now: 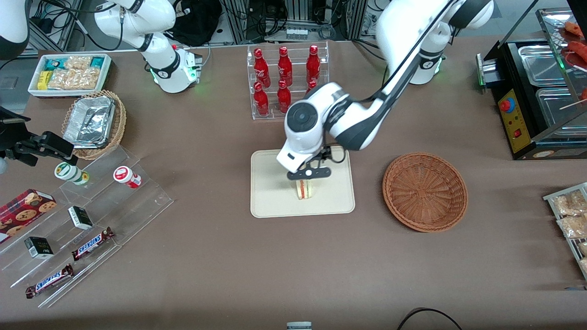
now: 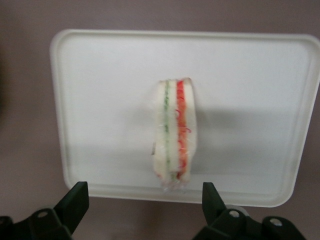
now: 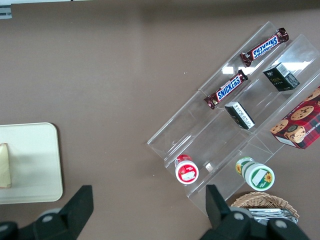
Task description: Place sandwich from basket to tray
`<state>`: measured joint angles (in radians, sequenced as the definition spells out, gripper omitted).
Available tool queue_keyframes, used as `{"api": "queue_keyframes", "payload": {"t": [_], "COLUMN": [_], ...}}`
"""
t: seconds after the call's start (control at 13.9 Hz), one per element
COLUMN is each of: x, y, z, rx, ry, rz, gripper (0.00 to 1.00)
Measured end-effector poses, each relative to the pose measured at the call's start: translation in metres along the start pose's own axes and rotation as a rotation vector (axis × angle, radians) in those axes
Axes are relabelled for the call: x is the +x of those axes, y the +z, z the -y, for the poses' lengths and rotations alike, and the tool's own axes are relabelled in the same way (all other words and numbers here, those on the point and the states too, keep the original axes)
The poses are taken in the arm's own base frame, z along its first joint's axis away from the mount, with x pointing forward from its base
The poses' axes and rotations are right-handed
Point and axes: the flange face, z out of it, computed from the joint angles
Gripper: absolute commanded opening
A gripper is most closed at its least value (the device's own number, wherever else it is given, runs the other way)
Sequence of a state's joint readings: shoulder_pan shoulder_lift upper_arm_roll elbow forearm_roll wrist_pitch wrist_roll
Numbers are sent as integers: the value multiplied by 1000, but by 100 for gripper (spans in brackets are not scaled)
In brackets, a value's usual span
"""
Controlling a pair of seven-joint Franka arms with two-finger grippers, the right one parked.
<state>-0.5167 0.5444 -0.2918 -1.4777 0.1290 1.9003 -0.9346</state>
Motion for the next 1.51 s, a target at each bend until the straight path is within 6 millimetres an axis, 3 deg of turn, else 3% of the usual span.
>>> {"api": "queue_keyframes", "payload": {"t": [0.22, 0.5, 1.08, 1.22, 1.51], "x": [25, 53, 92, 92, 74], "y": [-78, -137, -185, -193, -206], "z": [69, 166, 357, 388, 427], "rx": [23, 69, 72, 42, 44], "ry": [-105, -210, -56, -36, 14], "rz": [-24, -8, 77, 89, 102], "gripper": [100, 100, 100, 100, 100]}}
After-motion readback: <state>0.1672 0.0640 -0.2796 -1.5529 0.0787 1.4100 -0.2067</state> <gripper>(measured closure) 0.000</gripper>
